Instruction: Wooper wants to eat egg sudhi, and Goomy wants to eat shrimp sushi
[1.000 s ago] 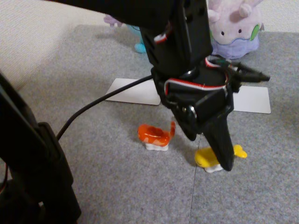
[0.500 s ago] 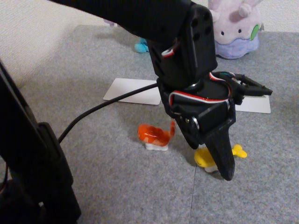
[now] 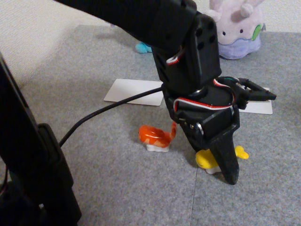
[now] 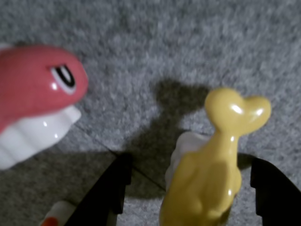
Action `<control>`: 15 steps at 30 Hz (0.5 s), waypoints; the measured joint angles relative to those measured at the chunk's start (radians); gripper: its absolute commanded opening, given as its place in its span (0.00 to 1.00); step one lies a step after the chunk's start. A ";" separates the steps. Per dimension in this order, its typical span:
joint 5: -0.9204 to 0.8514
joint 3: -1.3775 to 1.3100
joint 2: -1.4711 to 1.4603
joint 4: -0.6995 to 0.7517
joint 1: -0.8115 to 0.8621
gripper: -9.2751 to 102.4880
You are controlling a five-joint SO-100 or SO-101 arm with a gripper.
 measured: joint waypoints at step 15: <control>-0.005 -0.011 -0.008 -0.014 0.011 0.11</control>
